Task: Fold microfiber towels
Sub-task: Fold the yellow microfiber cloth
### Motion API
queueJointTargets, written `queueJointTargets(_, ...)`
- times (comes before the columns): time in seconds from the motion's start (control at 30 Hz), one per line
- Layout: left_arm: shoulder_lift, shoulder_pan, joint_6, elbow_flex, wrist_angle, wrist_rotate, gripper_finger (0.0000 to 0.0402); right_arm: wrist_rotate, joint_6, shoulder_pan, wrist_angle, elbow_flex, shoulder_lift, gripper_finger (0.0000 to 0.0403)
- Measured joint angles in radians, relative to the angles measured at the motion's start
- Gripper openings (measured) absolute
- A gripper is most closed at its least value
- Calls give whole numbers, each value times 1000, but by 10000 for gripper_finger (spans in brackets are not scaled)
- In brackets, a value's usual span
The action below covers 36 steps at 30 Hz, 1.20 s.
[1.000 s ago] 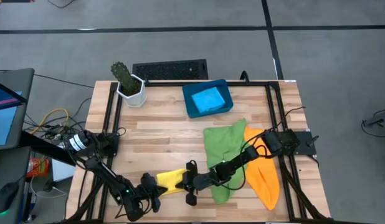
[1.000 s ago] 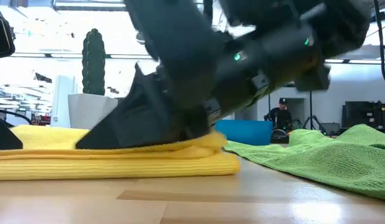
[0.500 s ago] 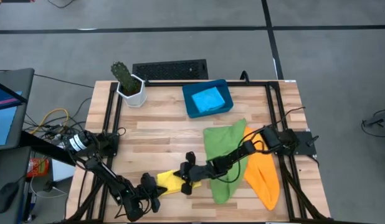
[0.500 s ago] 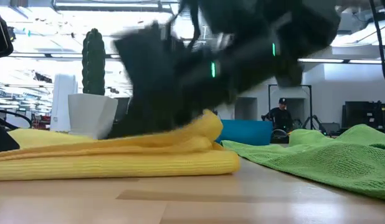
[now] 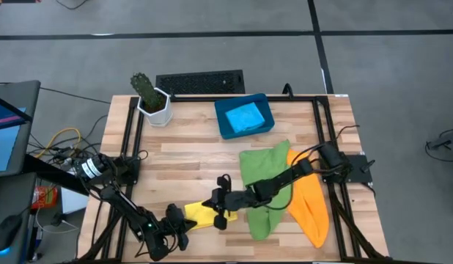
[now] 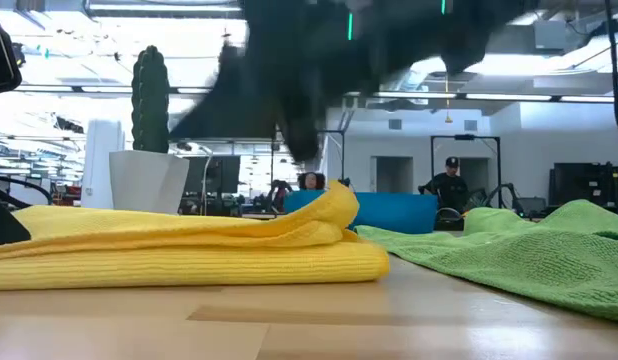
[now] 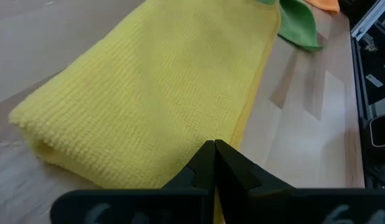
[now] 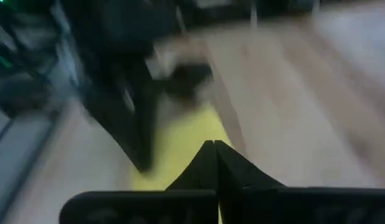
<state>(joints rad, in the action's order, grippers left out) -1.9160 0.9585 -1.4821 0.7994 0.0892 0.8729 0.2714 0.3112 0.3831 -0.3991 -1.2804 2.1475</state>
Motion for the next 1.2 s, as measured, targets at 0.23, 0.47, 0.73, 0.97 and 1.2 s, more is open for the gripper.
queueJointTargets(0.23,0,0,7,0,6,3,0,17,-8,102,73,-1,-36,21)
queueJointTargets(0.47,-1,0,14,0,8,1,0,106,226,195,44,133,31,9)
queueJointTargets(0.73,-1,0,22,0,8,-5,0,101,354,206,-160,319,-39,25)
queueJointTargets(0.97,-1,-2,22,0,12,-4,0,168,133,203,-159,315,-201,9)
queueJointTargets(1.2,-1,-3,22,0,16,-1,0,168,156,161,-144,318,-127,26)
